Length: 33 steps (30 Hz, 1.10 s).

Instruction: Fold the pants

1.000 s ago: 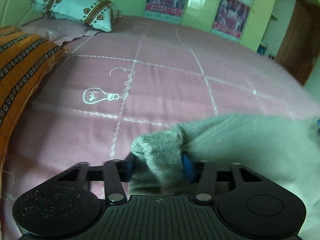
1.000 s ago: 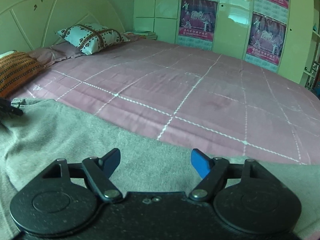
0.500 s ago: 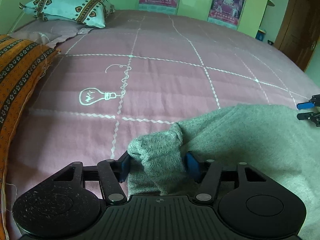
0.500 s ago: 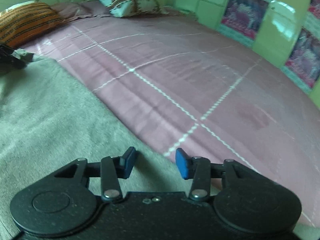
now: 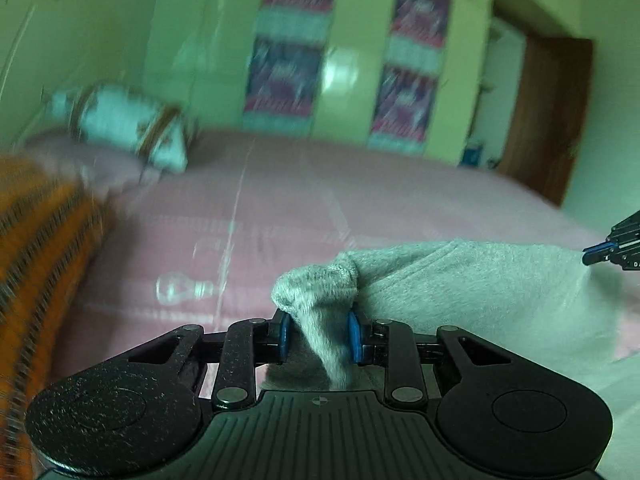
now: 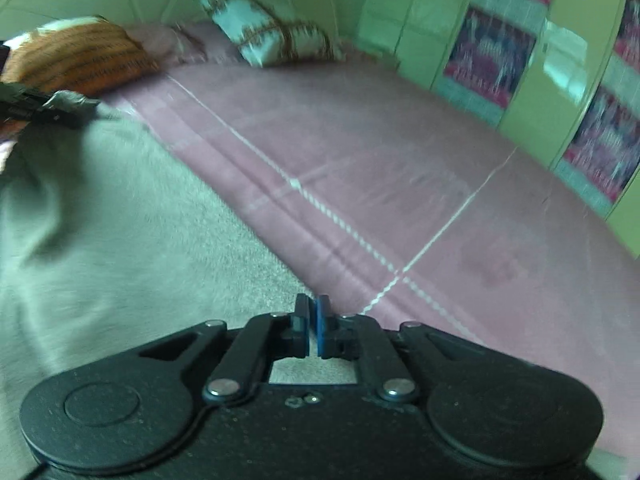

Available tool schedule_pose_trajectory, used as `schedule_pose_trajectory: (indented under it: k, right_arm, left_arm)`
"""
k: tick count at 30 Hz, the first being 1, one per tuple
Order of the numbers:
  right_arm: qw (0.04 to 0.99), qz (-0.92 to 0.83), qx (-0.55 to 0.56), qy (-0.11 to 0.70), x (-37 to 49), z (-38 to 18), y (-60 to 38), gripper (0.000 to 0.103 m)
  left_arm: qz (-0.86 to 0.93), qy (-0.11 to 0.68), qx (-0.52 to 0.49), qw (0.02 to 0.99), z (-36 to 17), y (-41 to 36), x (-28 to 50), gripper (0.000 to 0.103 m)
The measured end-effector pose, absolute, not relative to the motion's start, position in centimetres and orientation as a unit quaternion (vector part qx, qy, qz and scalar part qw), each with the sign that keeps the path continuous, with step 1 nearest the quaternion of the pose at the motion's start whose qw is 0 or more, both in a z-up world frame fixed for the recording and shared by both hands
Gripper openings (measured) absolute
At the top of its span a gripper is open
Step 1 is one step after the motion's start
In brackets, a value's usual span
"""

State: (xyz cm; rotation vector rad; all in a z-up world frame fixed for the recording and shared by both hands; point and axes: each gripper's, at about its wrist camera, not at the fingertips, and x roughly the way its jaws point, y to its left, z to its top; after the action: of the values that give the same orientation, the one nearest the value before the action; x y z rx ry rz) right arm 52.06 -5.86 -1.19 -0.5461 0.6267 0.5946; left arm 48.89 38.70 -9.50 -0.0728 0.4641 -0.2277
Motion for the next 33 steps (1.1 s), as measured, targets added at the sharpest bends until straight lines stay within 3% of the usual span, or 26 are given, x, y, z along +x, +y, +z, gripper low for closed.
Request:
schedule_pose_trajectory:
  k: [7,8,10,11,12,20,26,33]
  right_arm:
    - [0.863,0.297,-0.323,0.249,38.2,1.8,-7.4,0.000]
    - [0.857,0.298,-0.340,0.246,36.1,1.3,-7.0,0.000]
    - [0.853,0.293,-0.365,0.231,32.7,-0.4,-6.6,0.000]
    - [0.851,0.288,-0.376,0.228,31.0,-1.7,-6.5,0.000]
    - [0.851,0.277,-0.379,0.235,29.7,-2.8,-6.4,0.011]
    - [0.914,0.204,-0.216,0.275,26.0,-3.2,-8.4,0.011]
    - [0.939,0.161,-0.127,0.277,24.6,-2.8,-10.3,0.013]
    - [0.946,0.115,-0.025,0.301,25.2,-3.6,-12.5,0.015]
  left_arm:
    - [-0.151,0.199,-0.001,0.968,-7.7,38.3,40.1,0.030]
    - [-0.149,0.200,-0.001,0.968,-8.1,38.2,38.9,0.034]
    - [-0.124,0.213,-0.006,0.969,-9.4,37.9,36.4,0.051]
    - [-0.099,0.233,-0.023,0.967,-10.3,37.9,35.1,0.066]
    - [-0.081,0.250,-0.043,0.964,-11.1,38.0,34.0,0.073]
    - [0.062,0.311,-0.179,0.931,-13.4,37.4,26.2,0.074]
    - [0.085,0.266,-0.301,0.912,-12.2,36.8,22.3,0.074]
    - [0.019,0.243,-0.442,0.863,-12.8,35.4,25.3,0.074]
